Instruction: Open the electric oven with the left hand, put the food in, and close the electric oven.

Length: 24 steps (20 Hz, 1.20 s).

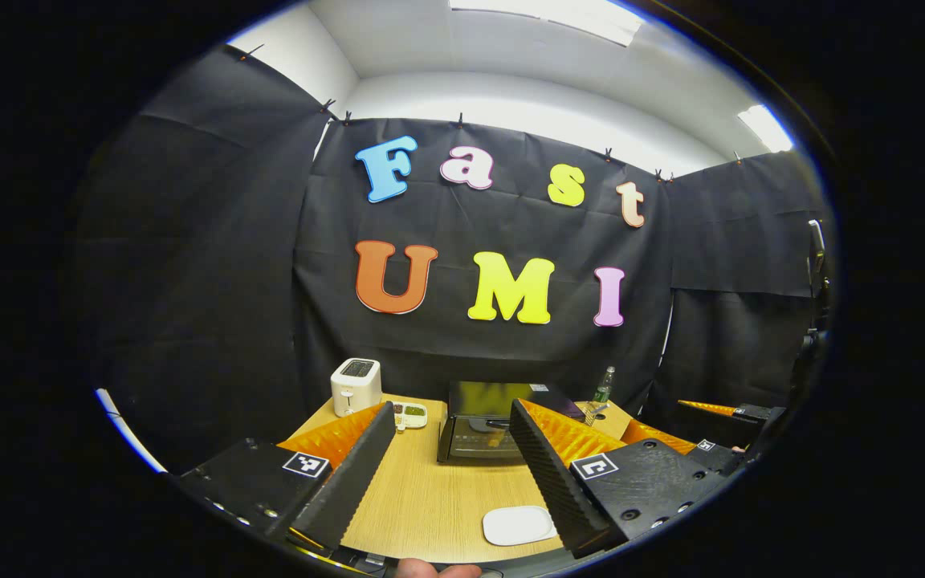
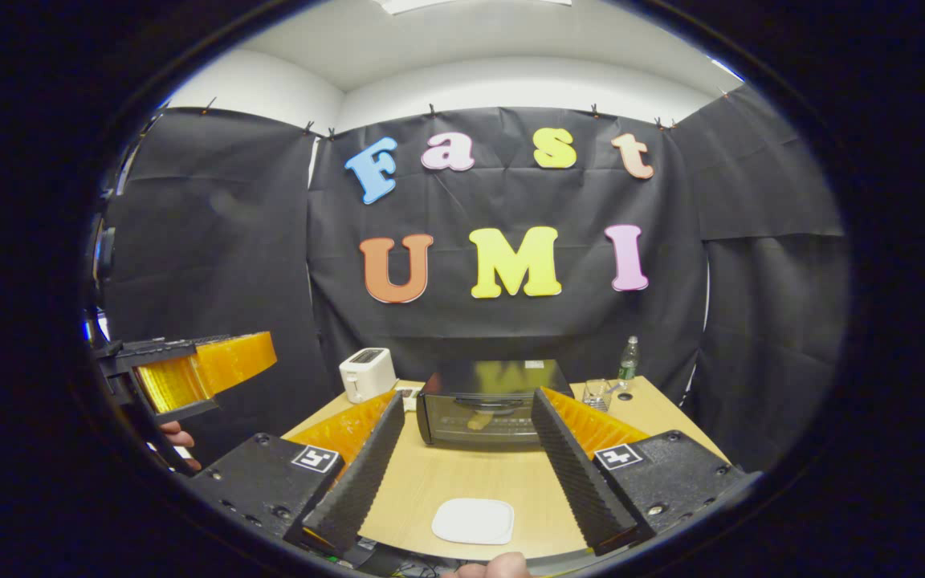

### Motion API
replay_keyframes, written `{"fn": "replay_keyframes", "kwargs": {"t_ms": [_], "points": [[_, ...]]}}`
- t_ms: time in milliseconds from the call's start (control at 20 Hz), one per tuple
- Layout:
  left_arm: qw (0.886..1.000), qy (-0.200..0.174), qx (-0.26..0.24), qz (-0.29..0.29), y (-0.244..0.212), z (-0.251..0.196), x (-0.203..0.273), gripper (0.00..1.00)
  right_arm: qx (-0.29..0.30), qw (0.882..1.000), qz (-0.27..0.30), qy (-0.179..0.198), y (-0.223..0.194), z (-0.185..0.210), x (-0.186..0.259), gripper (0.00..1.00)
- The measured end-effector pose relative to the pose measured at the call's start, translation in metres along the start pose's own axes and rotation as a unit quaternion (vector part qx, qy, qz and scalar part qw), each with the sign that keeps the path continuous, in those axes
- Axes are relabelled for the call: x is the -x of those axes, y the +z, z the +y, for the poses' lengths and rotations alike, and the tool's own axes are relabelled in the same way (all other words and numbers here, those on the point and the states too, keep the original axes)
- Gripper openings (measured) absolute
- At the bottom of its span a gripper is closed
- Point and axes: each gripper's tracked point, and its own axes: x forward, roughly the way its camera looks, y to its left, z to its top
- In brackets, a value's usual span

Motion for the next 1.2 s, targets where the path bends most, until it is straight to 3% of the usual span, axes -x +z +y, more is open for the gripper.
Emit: {"fn": "replay_keyframes", "kwargs": {"t_ms": [1200], "points": [[1.000, -0.005, -0.016, 0.004, -0.011, 0.002, 0.005, 0.94, -0.006, 1.000, -0.013, -0.003, -0.001, 0.010, 0.000, 1.00]]}}
